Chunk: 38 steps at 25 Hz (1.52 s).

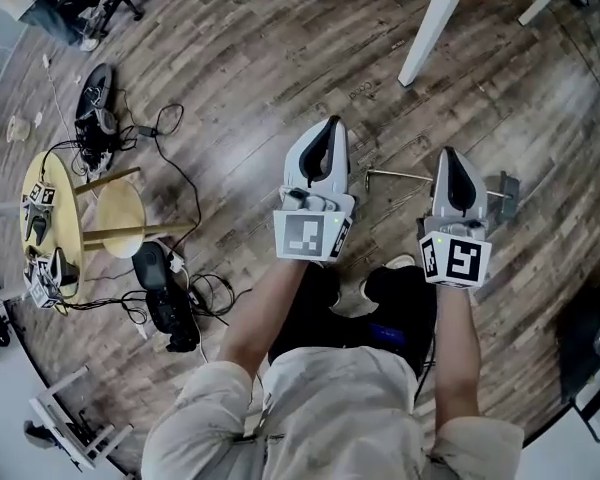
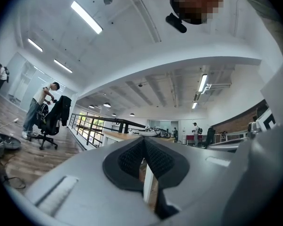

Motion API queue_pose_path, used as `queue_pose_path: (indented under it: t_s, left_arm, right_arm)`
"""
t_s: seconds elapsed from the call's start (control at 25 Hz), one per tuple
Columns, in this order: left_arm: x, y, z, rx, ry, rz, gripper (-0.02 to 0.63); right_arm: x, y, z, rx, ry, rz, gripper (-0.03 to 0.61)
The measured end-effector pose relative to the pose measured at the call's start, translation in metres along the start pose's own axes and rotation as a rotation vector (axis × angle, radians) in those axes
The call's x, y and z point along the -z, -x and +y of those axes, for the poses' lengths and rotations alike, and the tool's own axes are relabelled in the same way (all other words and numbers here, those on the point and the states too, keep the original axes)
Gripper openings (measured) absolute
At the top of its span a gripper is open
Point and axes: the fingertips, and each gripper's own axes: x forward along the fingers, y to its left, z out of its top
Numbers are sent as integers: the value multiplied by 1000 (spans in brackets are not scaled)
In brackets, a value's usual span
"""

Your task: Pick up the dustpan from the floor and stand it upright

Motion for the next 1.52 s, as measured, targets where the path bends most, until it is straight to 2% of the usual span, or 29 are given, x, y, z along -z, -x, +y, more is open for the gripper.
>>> queue_pose_path:
  t_s: [0.28, 0.44, 0.56, 0.72, 0.84, 1.04, 1.4, 1.52]
  left_arm:
    - [275, -2, 56, -25, 5, -14, 20]
    - [425, -1, 73, -18, 1, -39, 20]
    - [515, 9, 84, -2, 4, -44, 20]
    - [617, 12, 92, 15, 15, -52, 20]
    - [683, 16, 96, 30, 10, -57, 20]
    - [765, 46, 123, 28, 55, -50, 20]
    - [904, 52, 147, 25, 53, -25, 20]
    - [928, 50, 150, 43, 34, -23, 20]
  right_arm:
    - [273, -62, 1, 22, -15, -30, 6]
    - [423, -83, -4, 26, -13, -48, 6]
    - [517, -88, -1, 45, -12, -52, 6]
    - [618, -98, -5, 67, -22, -53, 6]
    - [689, -102, -9, 83, -23, -32, 6]
    - [784, -105, 17, 123, -27, 31, 6]
    - [958, -126, 36, 103, -39, 178, 6]
    - [1022, -135, 36, 98, -76, 261, 6]
